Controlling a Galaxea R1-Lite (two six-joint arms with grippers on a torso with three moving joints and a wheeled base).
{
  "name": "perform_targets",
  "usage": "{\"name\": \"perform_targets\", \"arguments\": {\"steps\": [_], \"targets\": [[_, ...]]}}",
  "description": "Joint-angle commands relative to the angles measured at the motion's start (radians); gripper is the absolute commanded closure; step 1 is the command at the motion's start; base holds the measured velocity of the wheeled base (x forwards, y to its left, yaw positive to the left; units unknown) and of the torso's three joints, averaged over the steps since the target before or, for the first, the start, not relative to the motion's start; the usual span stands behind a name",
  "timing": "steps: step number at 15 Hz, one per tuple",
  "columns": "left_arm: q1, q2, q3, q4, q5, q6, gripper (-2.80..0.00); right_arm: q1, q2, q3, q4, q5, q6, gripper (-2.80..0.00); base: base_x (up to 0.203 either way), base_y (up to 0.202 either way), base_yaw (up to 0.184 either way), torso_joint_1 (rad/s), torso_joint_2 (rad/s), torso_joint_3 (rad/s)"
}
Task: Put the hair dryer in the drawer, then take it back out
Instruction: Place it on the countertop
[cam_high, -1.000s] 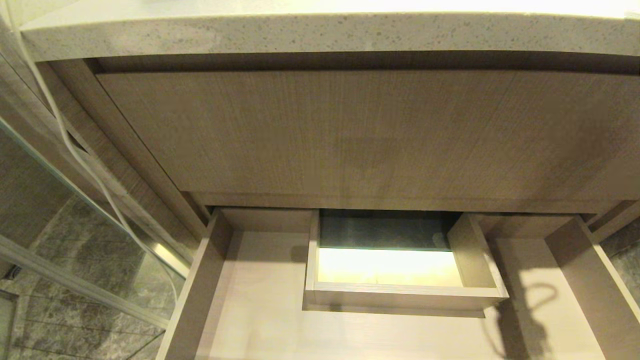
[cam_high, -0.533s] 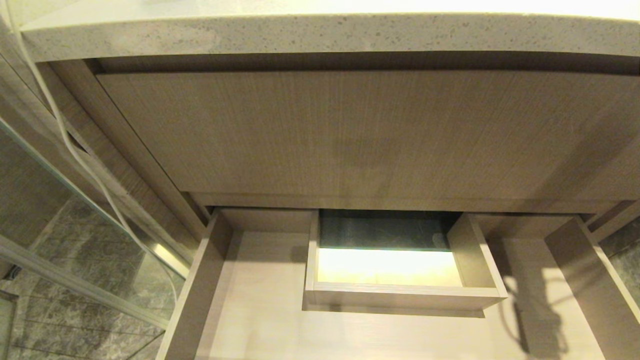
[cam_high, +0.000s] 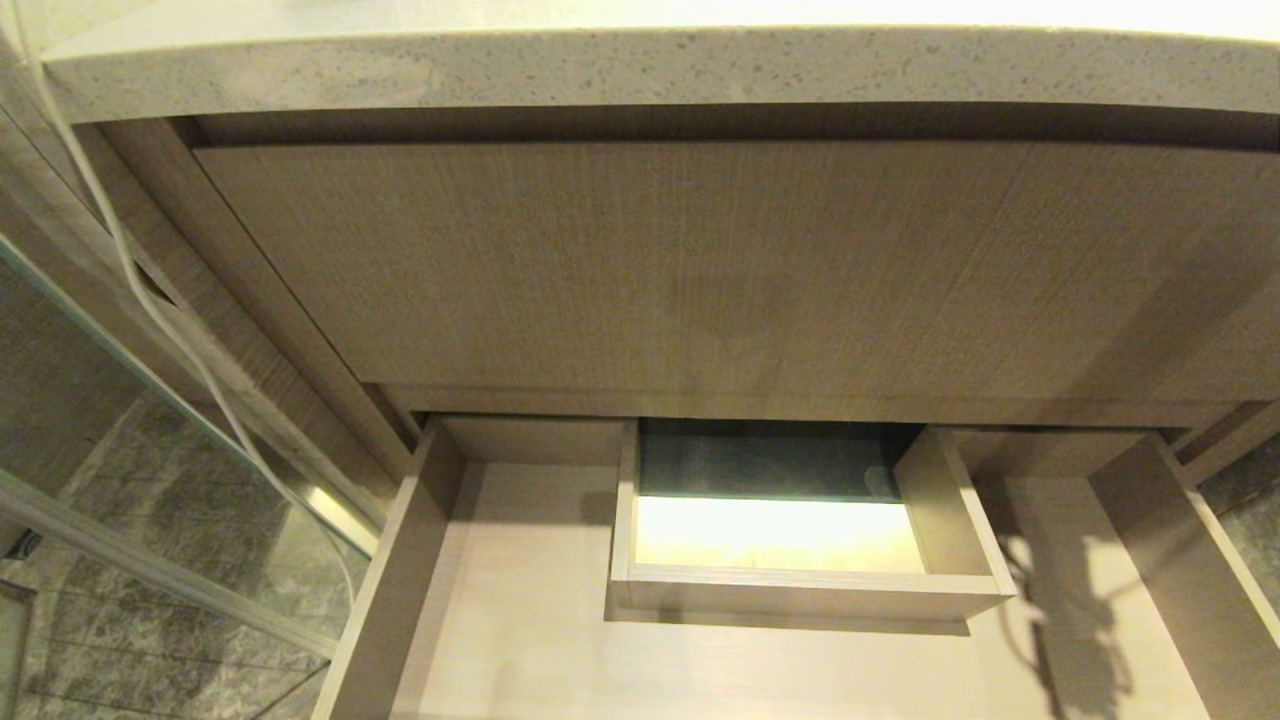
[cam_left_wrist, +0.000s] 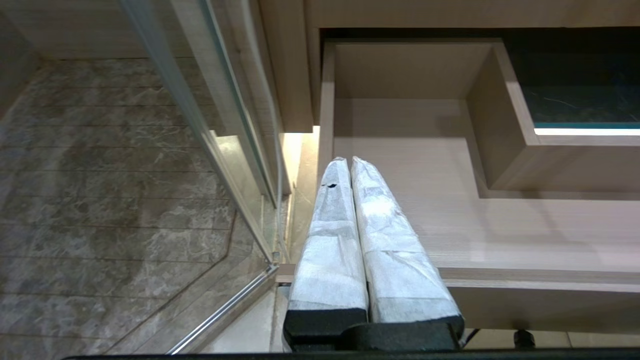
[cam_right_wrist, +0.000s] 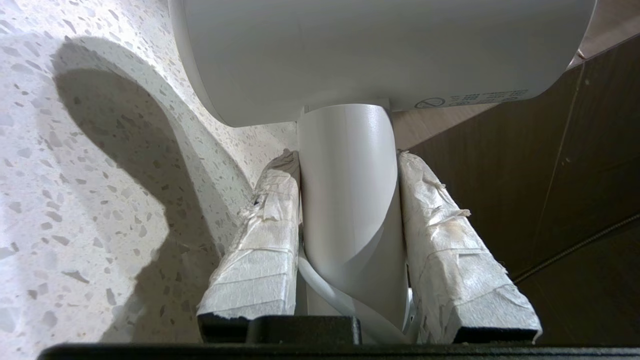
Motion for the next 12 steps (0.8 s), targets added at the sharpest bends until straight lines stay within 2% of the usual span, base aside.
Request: {"name": "perform_targets", "arguments": {"steps": [1,12], "targets": [[0.0,0.0,0.0,0.0,0.0,0.0,0.0,0.001,0.0,-0.001,-0.003,-0.006,-0.004,0.0,0.0,0.0,0.0,0.0,0.0,0.0],[0.0,0.0,0.0,0.0,0.0,0.0,0.0,0.001,-0.017,0.003,0.064,-0.006,-0.004,0.0,0.0,0.0,0.0,0.0,0.0,0.0]]}}
